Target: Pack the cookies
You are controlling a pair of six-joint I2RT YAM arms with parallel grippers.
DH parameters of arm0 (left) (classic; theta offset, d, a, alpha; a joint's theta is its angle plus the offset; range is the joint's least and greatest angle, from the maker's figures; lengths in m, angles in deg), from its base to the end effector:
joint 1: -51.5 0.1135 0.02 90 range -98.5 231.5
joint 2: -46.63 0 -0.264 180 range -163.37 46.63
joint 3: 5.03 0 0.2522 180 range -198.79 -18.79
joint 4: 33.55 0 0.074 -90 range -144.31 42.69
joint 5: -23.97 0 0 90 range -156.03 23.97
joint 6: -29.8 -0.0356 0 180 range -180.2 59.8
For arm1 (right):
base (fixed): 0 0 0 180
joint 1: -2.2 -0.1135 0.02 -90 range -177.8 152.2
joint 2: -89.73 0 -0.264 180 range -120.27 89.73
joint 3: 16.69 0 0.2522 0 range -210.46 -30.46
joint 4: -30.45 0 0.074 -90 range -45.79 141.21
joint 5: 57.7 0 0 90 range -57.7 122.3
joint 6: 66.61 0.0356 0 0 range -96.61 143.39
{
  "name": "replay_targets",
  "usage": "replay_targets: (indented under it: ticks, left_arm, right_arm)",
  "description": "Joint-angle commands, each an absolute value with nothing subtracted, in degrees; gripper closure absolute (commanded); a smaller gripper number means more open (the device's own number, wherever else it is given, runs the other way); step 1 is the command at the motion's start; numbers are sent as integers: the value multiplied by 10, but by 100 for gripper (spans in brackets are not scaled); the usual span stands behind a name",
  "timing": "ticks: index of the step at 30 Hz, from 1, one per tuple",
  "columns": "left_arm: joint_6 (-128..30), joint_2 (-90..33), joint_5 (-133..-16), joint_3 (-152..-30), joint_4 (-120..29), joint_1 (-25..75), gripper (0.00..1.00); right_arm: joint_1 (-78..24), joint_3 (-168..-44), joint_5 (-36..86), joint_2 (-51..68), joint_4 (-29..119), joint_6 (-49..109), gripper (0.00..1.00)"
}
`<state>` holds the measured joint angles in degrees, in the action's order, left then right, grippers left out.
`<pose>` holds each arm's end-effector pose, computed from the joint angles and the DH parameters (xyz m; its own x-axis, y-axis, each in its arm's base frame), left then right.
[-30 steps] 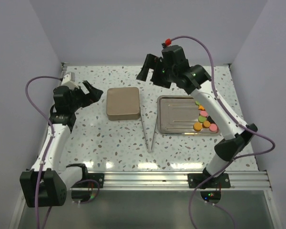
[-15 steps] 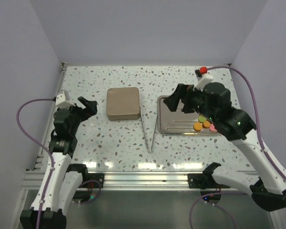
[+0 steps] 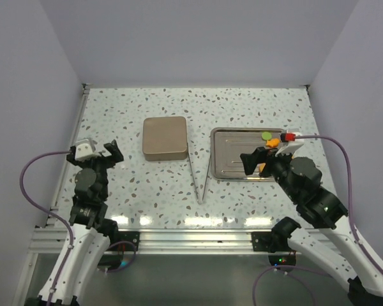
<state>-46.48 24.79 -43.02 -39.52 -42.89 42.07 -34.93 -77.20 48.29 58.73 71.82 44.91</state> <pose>0.1282 -0.0072 0.2731 0.1109 -0.2397 -0.9645 -0.2140 0.9420 -0.2587 0.1009 0.0641 0.3515 -0.2864 0.2254 -0.9312 -0.2798 0.9099 0.3063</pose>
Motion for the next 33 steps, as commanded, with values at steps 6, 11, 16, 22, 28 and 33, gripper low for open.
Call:
replay_targets:
  ticks: [6,11,16,22,28,33]
  left_arm:
    - [-531,143,-504,-329,-311,418,0]
    - [-549,84,-456,-263,-193,419,0]
    - [-555,-47,-441,-240,-58,425,0]
    - [-552,-176,-430,-261,40,447,0]
    - [-569,-278,-530,-311,103,499,0]
    - [-597,-324,-576,-329,146,503,0]
  right_arm:
    - [-351,-711,440,572,681,389,1]
    - [-351,-669,430,601,670,414,1]
    - [-351,-653,432,612,661,404,1]
    - [-351,-649,412,589,651,397,1]
    - [-351,-644,399,559,628,397,1]
    - [-350,-646,404,538,604,375,1]
